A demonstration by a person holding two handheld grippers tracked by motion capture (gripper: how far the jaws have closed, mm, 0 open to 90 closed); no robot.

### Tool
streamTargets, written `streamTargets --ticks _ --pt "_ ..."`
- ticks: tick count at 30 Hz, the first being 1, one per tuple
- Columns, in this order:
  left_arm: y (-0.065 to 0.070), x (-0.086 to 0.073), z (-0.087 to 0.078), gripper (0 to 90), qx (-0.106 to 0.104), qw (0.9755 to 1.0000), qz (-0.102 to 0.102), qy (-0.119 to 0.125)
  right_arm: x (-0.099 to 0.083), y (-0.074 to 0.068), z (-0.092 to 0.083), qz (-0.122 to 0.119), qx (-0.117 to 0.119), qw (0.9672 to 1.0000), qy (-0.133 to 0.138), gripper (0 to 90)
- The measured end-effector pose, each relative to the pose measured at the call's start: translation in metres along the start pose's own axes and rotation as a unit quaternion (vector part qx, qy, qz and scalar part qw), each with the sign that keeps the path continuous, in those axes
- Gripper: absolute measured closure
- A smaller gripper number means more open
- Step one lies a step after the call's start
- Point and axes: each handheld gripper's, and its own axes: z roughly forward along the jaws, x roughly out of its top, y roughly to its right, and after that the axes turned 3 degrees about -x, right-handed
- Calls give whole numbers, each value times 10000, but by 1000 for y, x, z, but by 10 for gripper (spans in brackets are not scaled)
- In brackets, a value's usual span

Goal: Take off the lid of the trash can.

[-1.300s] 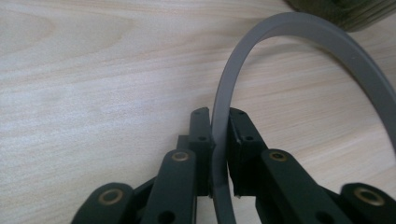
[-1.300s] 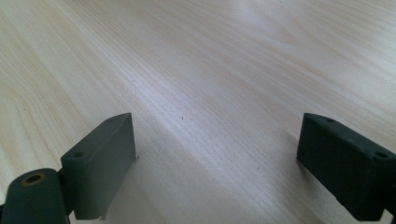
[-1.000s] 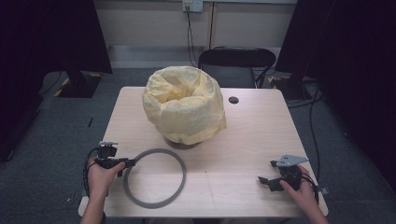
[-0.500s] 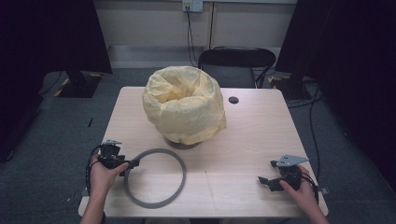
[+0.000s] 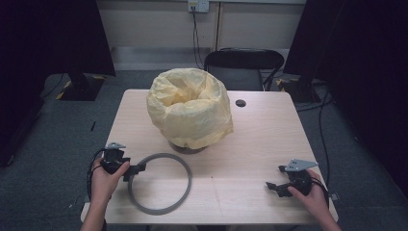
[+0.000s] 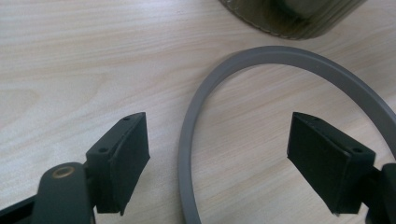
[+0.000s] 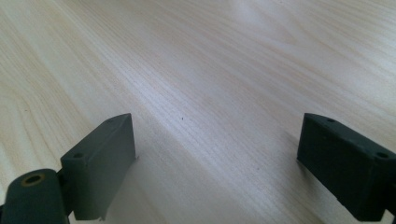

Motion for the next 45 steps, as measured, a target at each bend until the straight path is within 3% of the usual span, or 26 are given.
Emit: streamTargets --ticks 6,8,13,19,39,45 --pt "2 7 -4 203 -63 9999 104 113 1 7 -1 369 199 9990 166 142" --pt "3 9 -3 201 -79 9998 112 143 3 11 -2 427 135 9987 235 148" --pt "3 13 -2 203 -178 9996 169 134 19 18 -6 404 178 9983 374 145" --pt "6 19 0 206 -221 9993 284 124 46 17 -1 192 -30 9994 294 145" --pt "12 40 -2 198 -302 9978 450 384 108 1 27 -224 305 9983 448 146" --pt "16 48 2 195 -340 9975 471 392 129 3 25 -119 402 9972 613 146"
